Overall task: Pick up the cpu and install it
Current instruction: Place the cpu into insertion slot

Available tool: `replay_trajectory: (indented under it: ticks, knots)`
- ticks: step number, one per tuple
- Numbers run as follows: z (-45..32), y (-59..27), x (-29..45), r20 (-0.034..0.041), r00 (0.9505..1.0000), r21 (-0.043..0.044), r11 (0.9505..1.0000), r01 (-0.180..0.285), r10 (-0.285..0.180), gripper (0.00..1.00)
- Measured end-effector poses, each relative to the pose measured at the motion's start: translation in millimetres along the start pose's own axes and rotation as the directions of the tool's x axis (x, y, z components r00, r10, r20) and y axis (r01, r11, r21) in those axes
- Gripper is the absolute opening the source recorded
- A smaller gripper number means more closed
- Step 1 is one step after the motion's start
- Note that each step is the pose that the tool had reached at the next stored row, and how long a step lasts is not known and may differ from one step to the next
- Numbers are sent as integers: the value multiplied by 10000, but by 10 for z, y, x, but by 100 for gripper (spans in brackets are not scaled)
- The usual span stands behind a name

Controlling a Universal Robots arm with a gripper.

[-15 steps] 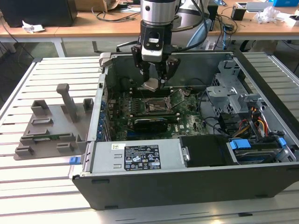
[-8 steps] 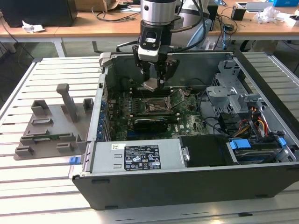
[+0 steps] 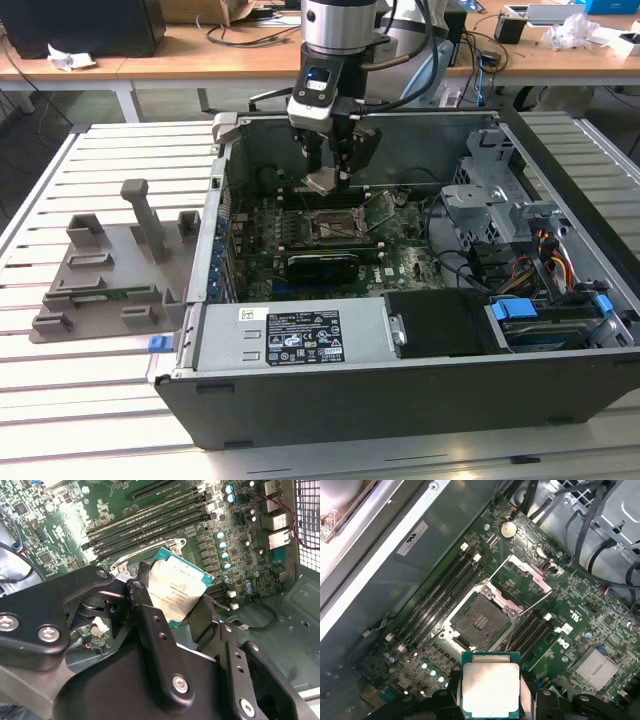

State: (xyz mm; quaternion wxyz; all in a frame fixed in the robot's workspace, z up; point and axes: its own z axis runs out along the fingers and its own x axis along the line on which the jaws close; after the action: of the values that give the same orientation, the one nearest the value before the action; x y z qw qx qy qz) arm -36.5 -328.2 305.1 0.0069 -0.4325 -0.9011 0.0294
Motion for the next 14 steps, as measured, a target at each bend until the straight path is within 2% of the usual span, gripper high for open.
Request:
replay_trajectory:
  ticks: [7,10,14]
  knots:
    - [0,0,0,-29,9988,8,9988,-497,497,55]
    - [0,0,0,-45,9971,12,9971,-762,762,55]
    - [0,0,0,-72,9923,21,9923,-1235,1235,55]
